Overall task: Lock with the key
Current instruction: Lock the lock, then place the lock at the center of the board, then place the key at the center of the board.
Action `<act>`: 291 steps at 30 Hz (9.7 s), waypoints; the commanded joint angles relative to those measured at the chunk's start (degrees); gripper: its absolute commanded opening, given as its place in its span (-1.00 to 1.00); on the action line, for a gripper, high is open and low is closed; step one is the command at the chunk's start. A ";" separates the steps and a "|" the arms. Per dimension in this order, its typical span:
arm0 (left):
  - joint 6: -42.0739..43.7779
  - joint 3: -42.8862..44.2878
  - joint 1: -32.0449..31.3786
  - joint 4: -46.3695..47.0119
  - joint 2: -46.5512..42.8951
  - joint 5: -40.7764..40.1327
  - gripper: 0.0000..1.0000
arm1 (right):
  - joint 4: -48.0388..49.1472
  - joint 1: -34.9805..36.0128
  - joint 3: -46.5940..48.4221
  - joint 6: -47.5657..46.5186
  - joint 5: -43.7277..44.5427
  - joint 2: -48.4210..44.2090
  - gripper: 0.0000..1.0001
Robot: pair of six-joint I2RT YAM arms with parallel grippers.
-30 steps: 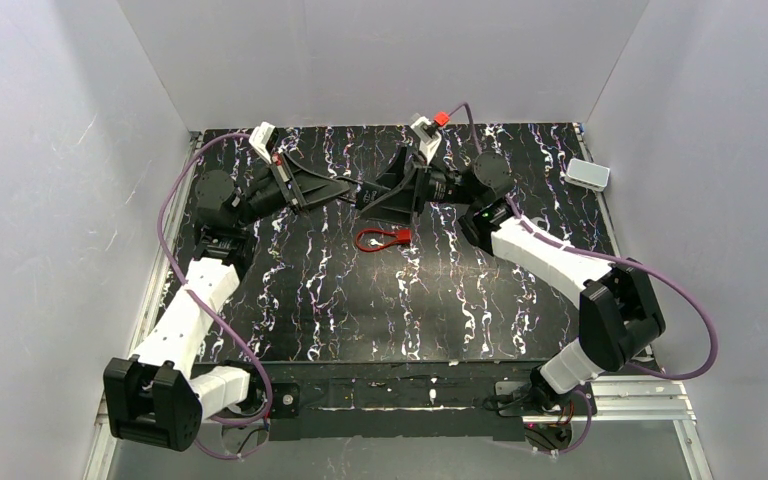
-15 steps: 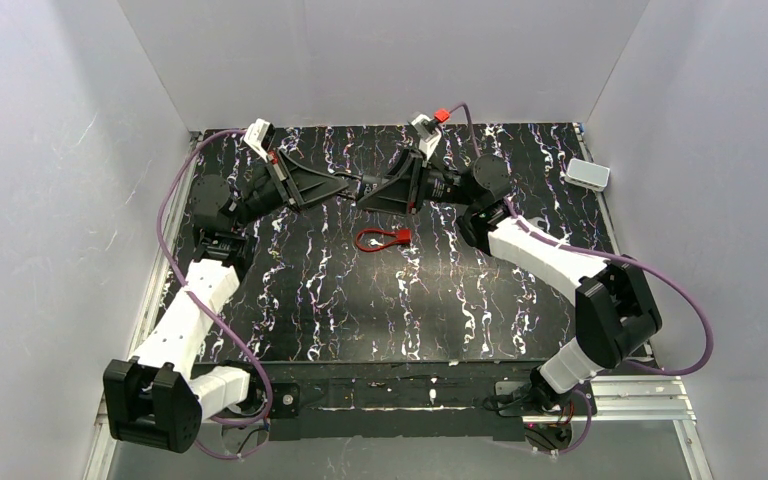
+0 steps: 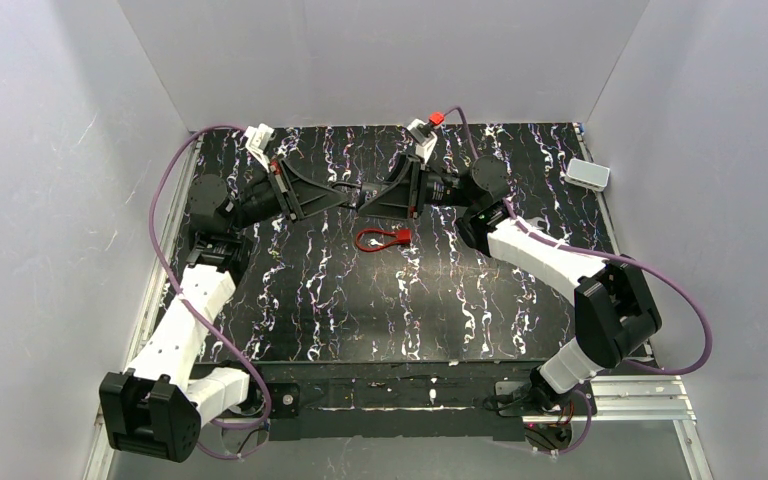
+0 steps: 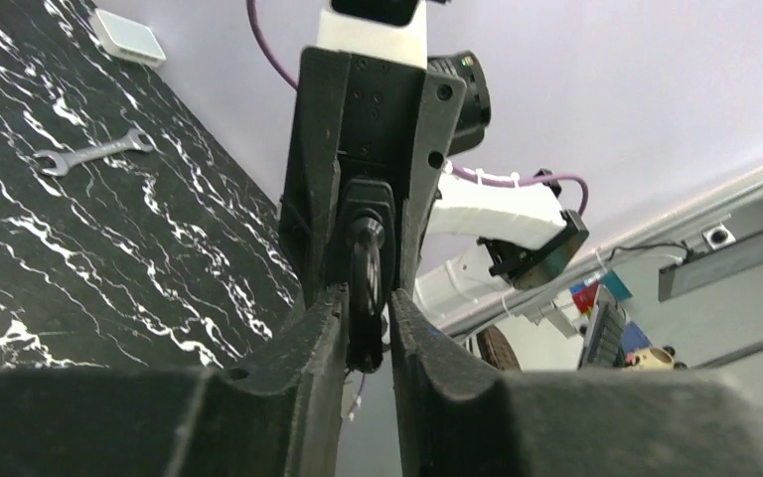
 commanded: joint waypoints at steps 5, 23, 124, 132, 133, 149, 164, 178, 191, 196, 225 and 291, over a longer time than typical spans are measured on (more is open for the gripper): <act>10.42 4.83 0.35 -7.30 -1.99 8.78 -0.39 | 4.19 -0.23 0.84 0.73 -4.39 -1.58 -0.97; 14.66 2.23 0.24 -12.18 -4.32 10.70 -1.00 | 2.88 0.64 1.46 1.60 -9.52 -1.61 -0.97; 12.58 -0.82 1.63 -12.89 -5.23 11.49 -1.00 | -22.79 -7.88 0.40 -17.67 -13.28 -8.17 0.42; 12.84 -2.06 1.58 -12.98 -6.31 11.37 -1.00 | -23.48 -5.95 -1.19 -17.68 -11.73 -8.59 0.18; 12.85 -2.15 1.55 -13.01 -6.42 11.33 -1.00 | -23.43 -5.62 -1.21 -17.72 -11.59 -8.51 0.14; 11.78 -3.72 1.94 -12.88 -7.42 8.99 -1.00 | -24.01 -6.53 -1.01 -17.88 -11.09 -8.66 -0.97; 8.51 -4.10 7.55 -12.62 -4.30 8.54 -1.00 | -37.79 -20.23 -5.45 -27.39 -15.33 -13.74 -0.97; 10.81 -21.99 -6.37 -13.03 0.78 -9.38 -1.00 | -41.90 -23.28 -10.55 -29.65 -3.86 -15.15 -0.97; 15.10 -18.65 -9.45 -14.79 18.63 -16.52 -1.00 | -44.61 -23.26 -10.33 -33.05 -3.77 -13.46 -0.97; 13.73 -15.27 -11.34 -12.65 24.21 -16.23 -1.00 | -45.04 -23.26 -10.22 -32.82 -4.38 -13.49 -0.97; 34.36 -5.37 -14.02 -46.29 16.07 -24.97 0.90 | -50.90 -20.68 -10.12 -37.41 -1.58 -13.73 -0.97; 34.51 -1.52 27.25 -53.19 3.41 -8.56 0.97 | -86.75 3.68 21.17 -64.71 26.58 10.70 0.20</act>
